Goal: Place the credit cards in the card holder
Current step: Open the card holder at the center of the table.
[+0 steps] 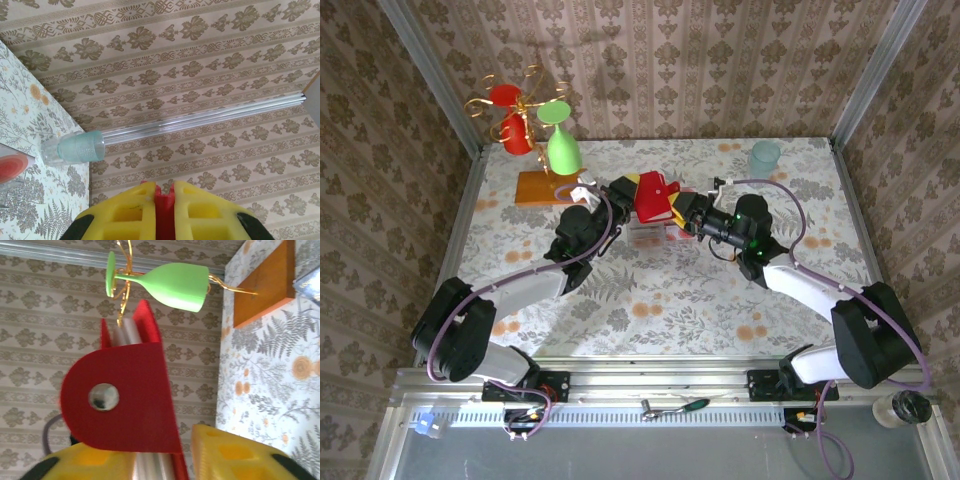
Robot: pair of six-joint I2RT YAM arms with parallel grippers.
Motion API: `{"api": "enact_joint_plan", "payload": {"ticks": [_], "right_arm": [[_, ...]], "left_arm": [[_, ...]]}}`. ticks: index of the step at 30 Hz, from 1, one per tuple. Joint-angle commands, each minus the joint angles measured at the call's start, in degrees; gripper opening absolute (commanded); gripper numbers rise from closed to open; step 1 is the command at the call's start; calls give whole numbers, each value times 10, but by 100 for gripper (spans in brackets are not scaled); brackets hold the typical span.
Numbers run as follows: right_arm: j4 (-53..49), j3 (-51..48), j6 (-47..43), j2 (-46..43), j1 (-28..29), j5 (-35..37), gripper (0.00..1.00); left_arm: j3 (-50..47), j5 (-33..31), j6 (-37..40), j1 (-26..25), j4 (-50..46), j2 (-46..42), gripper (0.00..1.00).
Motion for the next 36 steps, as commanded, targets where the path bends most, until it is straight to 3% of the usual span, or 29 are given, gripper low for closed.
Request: {"api": "enact_joint_plan", "payload": {"ticks": [1,7,10,14,18,23,26,30,36], "right_arm": [[49,23,16,22,4,-26,27],[76,18,31,31,6,-38,0],[71,11,27,30,4,-37,0],[64,-6,14,23,3,-35,0],[38,-26,-13,12,1,-32,0],[-8,-52,-54,-10,1,-23,0],[-19,-70,-69,-12,2,-14,0],[-17,-94,-78,-6,7,0,0],[-19,-119,-88,-3,21,25,0]], "left_arm": [[18,6,-10,-7,38,13,0],[10,10,-13,-8,46,30,0],[3,15,-7,-5,48,34,4],[-14,29,34,9,15,11,55],[-27,53,116,33,-87,-53,99],[19,61,290,51,-352,-147,100],[82,49,384,46,-503,-154,100],[185,13,483,14,-662,-111,100],[338,-33,578,-42,-817,9,100]]}}
